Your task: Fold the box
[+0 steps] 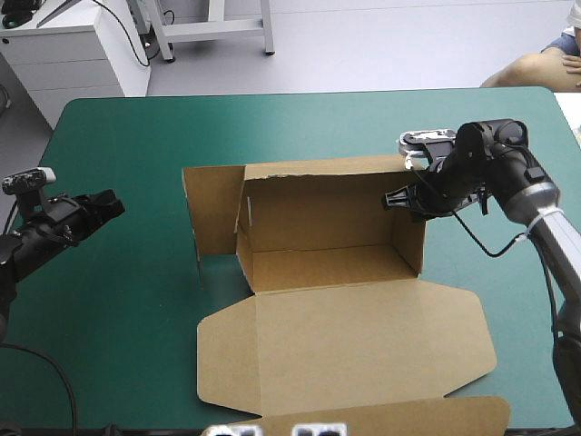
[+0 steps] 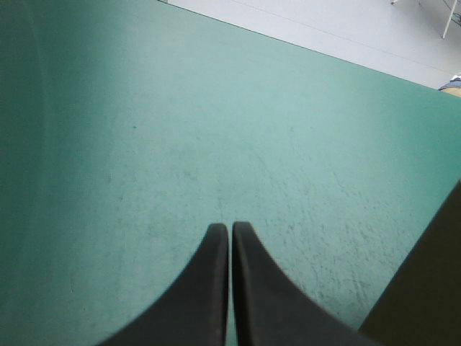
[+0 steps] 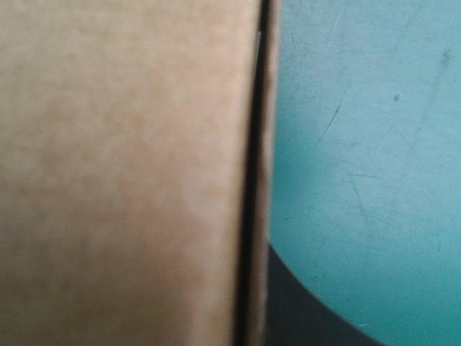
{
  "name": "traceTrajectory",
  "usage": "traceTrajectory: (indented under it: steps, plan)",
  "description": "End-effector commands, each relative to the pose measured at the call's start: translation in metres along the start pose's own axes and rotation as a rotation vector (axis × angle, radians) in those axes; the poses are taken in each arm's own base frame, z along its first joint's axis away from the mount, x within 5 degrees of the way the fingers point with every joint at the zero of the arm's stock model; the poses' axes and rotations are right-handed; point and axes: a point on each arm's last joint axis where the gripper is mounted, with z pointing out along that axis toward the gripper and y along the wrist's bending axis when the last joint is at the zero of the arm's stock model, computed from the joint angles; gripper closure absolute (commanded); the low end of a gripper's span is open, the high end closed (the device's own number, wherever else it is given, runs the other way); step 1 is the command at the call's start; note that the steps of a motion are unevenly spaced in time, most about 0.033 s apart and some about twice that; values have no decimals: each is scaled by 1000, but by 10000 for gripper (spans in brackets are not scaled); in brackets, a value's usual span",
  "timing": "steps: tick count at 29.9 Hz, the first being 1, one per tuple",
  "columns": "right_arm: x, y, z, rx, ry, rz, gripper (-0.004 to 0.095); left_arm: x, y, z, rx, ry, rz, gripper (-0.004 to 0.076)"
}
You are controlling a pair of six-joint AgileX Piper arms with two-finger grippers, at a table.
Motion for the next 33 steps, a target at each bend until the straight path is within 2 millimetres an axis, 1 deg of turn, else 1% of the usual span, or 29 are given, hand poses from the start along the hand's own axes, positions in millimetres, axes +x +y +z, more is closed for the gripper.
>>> traceTrajectory:
  steps: [1, 6, 9, 14, 22, 26, 29, 30, 33]
  plan:
    - [-7, 1, -7, -5, -13, -7, 920, -13, -8, -6, 24, -65, -10, 726]
    - [-21, -1, 19, -2, 37, -1, 920, -12, -9, -6, 36, -59, -9, 726]
    - [-34, -2, 30, -2, 21, 26, 920, -12, -10, -6, 46, -55, -11, 726]
    - [-53, -2, 37, -5, -48, 37, 920, -12, -11, -6, 53, -56, -15, 726]
    - [-75, -4, 54, 3, -58, 55, 921, -11, -13, -6, 80, -41, -13, 726]
    - [-85, -3, 56, -7, -72, 57, 920, -10, -13, -6, 83, -37, -10, 726]
    - [-88, 0, 54, -27, -44, -5, 908, -10, -13, -6, 82, -35, 2, 726]
    - [-89, 0, 53, -25, -36, -10, 890, -10, -13, -6, 82, -35, 2, 726]
    - [-93, 0, 48, -24, -58, -14, 777, -10, -13, -6, 85, -34, 2, 726]
